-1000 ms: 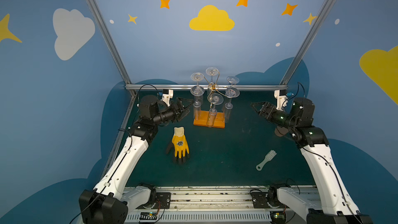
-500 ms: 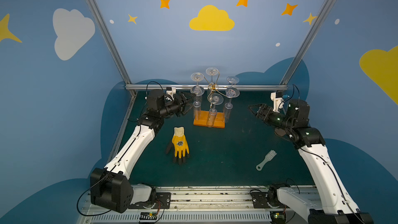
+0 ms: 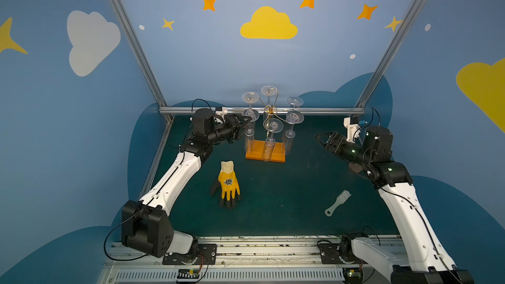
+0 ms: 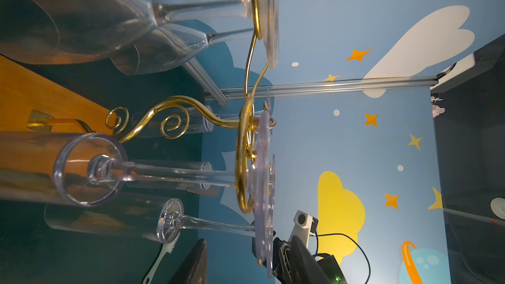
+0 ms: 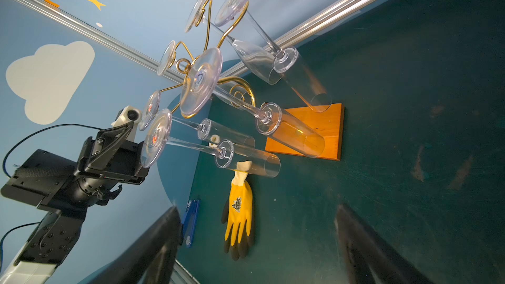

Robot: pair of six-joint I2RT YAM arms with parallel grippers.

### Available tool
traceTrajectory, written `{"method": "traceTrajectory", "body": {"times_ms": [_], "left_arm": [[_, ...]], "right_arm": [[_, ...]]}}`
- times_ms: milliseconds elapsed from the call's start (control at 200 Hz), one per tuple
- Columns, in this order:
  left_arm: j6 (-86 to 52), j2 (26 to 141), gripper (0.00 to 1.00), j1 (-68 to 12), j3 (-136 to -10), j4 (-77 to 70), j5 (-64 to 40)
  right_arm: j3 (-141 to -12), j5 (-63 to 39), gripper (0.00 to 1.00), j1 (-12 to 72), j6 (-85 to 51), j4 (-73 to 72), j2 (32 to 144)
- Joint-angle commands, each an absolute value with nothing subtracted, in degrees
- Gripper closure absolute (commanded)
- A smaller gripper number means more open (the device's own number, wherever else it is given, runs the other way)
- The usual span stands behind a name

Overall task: Take the wine glass off the wine glass rack
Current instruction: Pick up the wine glass from the wine glass rack.

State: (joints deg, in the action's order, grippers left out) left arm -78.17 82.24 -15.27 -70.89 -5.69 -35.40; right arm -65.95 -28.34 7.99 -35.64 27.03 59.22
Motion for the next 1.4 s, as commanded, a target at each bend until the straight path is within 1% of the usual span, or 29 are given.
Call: {"method": "traceTrajectory", "body": {"times_ms": [0,340,656,841,1101,1226,1306,1397], "left_arm": [[-79.05,82.88,0.56,-15.62,-72.6,-7.82,-36.34],[-80.94,83.0,0.7,-15.71,-72.33,-8.94,-35.02],[-81.02,82.54,0.78,-15.67,-71.62,-9.4,-34.9],[-81.54,82.67,0.85,-15.69,-71.11,-9.84,-34.85],[-82.08,82.39,0.89,-15.67,-70.84,-10.58,-34.5],[-82.82,81.87,0.92,-15.69,-70.28,-11.46,-33.98],[-82.92,81.75,0.97,-15.72,-70.05,-12.07,-33.69],[-83.49,81.83,0.97,-15.66,-69.72,-12.66,-33.5]], "right_arm": [[-65.71,-28.58,0.12,8.26,-34.76,27.33,59.06],[-66.37,-27.95,0.13,8.28,-33.99,28.3,59.06],[-65.95,-26.78,0.13,8.18,-33.28,28.72,58.36],[-66.07,-26.6,0.13,8.22,-33.32,28.92,58.36],[-65.88,-26.2,0.13,8.19,-33.63,28.69,57.83],[-65.51,-25.82,0.13,8.19,-33.53,28.56,57.61],[-65.68,-25.75,0.13,8.18,-33.49,28.49,57.72],[-65.98,-25.84,0.13,8.2,-33.49,28.3,57.92]]}}
